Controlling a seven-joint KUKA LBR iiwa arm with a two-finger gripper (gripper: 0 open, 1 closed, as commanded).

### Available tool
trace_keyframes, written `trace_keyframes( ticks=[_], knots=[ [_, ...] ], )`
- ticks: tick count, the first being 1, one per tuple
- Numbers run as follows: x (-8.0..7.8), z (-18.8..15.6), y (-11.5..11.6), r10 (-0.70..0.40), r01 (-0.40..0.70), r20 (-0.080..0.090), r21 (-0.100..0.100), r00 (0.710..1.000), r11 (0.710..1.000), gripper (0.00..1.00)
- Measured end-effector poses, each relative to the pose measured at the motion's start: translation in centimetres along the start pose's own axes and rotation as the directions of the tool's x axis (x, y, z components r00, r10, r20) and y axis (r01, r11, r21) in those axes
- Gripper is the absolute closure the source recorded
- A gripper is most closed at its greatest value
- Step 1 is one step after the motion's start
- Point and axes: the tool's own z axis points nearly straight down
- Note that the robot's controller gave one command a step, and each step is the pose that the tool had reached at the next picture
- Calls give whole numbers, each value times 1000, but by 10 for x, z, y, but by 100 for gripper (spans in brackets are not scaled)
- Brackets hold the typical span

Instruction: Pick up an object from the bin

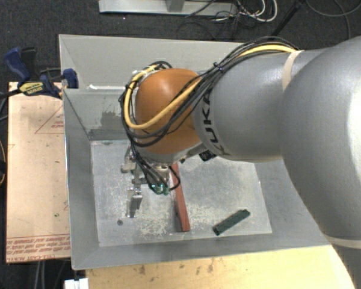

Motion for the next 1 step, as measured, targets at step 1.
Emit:
trace_keyframes(
  ticks=[1],
  knots=[
    [-2, -4, -1, 4, -4, 7, -1, 1000, 1000, 100]
  ],
)
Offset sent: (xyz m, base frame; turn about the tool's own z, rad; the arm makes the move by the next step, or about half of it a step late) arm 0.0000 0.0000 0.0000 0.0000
